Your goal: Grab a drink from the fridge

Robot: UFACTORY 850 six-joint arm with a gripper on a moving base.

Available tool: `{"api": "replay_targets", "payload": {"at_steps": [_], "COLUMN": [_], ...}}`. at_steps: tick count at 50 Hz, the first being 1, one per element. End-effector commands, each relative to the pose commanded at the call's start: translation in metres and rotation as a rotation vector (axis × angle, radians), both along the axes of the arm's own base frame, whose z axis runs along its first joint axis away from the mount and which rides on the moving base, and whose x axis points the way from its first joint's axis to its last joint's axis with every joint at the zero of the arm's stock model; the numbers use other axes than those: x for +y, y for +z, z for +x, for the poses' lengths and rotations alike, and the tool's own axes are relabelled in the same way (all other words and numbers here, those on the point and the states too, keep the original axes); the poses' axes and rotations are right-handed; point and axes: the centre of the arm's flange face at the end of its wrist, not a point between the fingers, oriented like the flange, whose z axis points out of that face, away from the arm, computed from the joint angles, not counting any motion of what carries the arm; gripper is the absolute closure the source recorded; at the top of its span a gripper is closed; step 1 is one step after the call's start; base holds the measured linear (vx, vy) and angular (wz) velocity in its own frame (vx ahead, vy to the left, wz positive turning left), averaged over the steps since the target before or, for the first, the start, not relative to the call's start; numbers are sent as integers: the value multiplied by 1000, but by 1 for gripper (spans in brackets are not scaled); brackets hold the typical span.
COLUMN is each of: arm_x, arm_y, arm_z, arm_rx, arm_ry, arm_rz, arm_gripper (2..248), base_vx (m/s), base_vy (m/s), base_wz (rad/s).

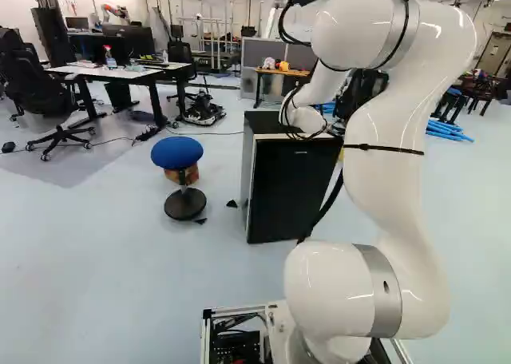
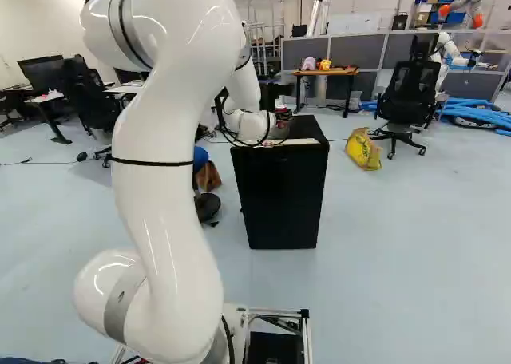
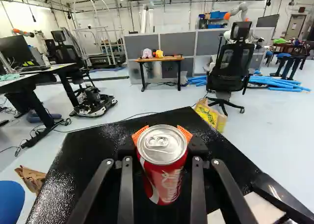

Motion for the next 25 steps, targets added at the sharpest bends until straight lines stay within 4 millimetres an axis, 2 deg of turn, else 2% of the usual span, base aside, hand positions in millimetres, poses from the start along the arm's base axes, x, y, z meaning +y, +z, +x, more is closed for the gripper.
{"api": "replay_targets", "payload": {"at_steps": [25], "arm_x": [18], "arm_y": [5], "arm_z": [-29], "arm_rx": [18], "arm_ry": [26], "arm_rz": [-1], "arm_gripper": [152], "base_vx": [0], "base_vy": [0], "base_wz": [0]}}
